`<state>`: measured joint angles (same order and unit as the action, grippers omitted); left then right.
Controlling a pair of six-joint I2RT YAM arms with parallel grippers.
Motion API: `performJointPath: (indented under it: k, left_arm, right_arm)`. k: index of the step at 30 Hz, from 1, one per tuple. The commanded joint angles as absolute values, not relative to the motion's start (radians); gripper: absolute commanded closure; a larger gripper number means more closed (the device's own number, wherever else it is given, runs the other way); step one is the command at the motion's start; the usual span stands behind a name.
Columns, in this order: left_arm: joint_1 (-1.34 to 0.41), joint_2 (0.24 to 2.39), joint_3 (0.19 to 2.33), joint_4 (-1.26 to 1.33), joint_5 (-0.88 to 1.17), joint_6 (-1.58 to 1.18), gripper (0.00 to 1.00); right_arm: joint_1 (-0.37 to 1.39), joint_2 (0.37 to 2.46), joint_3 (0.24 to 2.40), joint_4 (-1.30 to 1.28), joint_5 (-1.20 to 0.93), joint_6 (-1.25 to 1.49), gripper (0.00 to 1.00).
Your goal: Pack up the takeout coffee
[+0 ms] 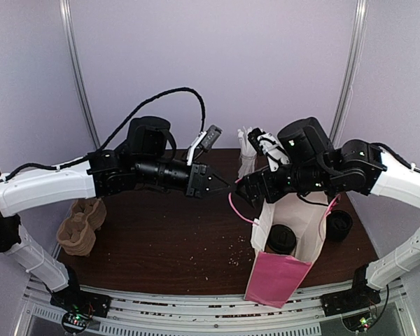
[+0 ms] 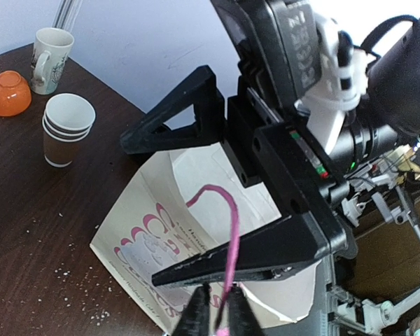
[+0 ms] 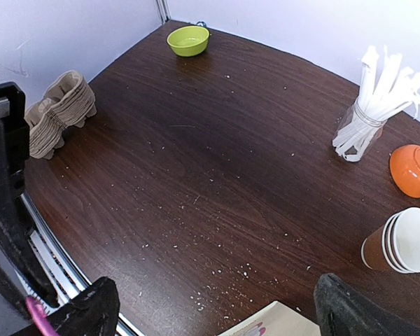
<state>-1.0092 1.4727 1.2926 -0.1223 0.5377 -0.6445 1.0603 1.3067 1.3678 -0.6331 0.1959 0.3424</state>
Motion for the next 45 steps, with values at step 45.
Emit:
performJointPath:
  k: [45]
  left_arm:
    - [-1.0, 1.476, 1.509, -0.338, 0.341, -0.392, 1.0]
  right_arm:
    - [0.974, 1.075, 1.248, 0.374, 0.571, 0.285, 0.0]
